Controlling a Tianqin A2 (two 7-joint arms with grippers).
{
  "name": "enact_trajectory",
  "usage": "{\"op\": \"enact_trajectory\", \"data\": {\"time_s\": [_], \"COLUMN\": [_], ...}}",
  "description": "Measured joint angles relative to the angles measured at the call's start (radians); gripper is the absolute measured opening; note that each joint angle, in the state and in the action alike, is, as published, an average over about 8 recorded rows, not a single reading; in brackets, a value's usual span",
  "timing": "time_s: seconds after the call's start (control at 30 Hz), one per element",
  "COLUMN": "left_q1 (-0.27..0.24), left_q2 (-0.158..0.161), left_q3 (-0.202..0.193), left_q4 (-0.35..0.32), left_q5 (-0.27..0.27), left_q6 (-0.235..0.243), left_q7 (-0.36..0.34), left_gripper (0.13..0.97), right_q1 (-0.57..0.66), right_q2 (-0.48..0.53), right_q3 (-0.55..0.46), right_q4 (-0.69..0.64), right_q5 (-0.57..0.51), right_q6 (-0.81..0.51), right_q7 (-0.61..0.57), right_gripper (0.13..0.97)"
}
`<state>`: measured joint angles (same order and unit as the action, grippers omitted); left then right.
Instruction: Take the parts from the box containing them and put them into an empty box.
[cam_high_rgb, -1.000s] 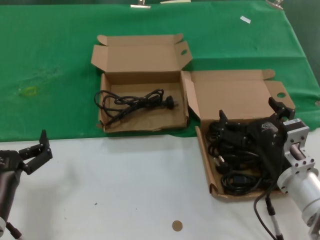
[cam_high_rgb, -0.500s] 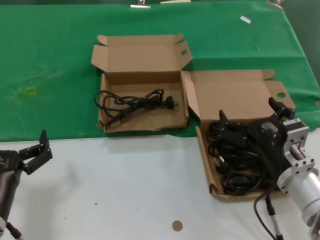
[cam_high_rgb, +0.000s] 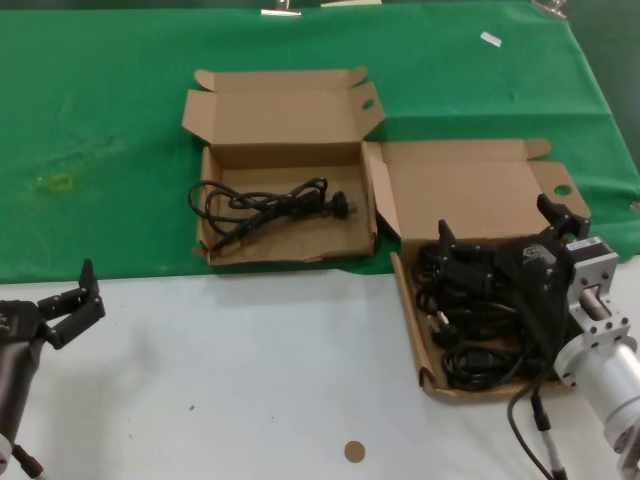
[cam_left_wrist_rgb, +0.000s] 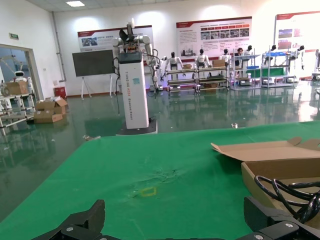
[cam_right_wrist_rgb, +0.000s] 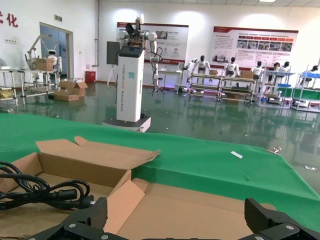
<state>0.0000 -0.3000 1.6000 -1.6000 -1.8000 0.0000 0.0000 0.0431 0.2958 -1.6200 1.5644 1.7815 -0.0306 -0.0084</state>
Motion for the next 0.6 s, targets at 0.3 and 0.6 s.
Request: {"op": "enact_trajectory", "data": {"time_s": [0.3,0.6], "left_q1": [0.000,0.000], "left_q2": [0.000,0.000], "left_q3": [0.000,0.000], "left_q4": [0.000,0.000], "left_q5": [0.000,0.000], "left_q6": [0.000,0.000], "left_q7": [0.000,0.000], "left_gripper": [0.966,0.966], "right_q1": [0.000,0.000], "right_q2": [0.000,0.000], "right_q3": [0.000,0.000], "right_q4": [0.000,0.000], "right_q5": [0.000,0.000], "right_q6": [0.000,0.000], "right_q7": [0.000,0.000], "right_gripper": [0.966,0.966]}}
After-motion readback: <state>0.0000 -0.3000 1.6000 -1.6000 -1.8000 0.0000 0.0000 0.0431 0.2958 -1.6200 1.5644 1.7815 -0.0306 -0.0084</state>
